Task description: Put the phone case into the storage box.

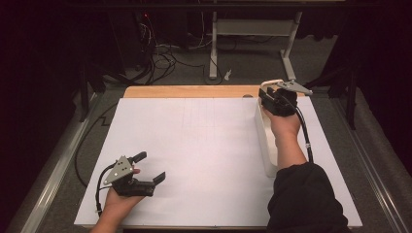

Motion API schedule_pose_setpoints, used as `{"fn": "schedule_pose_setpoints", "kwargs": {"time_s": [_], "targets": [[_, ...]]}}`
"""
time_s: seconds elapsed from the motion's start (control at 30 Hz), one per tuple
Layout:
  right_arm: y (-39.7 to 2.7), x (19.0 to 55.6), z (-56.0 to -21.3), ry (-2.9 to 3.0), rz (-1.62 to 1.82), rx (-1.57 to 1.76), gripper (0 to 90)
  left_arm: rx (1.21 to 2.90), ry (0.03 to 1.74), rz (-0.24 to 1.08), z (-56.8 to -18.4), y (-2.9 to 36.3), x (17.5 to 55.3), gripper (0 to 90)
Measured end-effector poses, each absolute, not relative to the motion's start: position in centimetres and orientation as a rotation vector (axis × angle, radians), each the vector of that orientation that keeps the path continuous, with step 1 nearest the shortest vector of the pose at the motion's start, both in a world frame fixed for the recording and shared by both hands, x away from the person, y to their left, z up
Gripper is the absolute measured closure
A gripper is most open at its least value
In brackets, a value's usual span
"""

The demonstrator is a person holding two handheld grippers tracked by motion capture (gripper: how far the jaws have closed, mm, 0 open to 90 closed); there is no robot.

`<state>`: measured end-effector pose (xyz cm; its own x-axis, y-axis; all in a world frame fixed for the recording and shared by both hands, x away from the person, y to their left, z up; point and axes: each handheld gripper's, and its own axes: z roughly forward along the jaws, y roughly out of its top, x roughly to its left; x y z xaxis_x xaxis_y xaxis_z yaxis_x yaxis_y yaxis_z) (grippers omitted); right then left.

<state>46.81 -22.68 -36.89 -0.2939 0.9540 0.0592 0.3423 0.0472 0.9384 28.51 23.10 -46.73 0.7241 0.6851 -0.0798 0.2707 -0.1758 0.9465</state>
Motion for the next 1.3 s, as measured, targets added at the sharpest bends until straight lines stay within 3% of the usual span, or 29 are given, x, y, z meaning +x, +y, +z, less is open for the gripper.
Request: {"fn": "schedule_pose_setpoints", "kwargs": {"time_s": [0.1, 0.13, 1.3], "targets": [[-22.1, 47.1, -37.3, 1.738, 1.228, 1.305, 88.0, 1.756, 0.76, 0.44, -46.7, 23.1, 28.5, 0.5], [-21.9, 47.2, -37.4, 1.743, 1.222, 1.306, 90.0, 1.756, 0.76, 0.44, -46.7, 23.2, 28.5, 0.5], [-21.3, 49.3, -39.7, 1.853, 1.087, 1.334, 90.0, 1.743, 0.766, 0.447, -46.6, 23.5, 28.5, 0.6]]}}
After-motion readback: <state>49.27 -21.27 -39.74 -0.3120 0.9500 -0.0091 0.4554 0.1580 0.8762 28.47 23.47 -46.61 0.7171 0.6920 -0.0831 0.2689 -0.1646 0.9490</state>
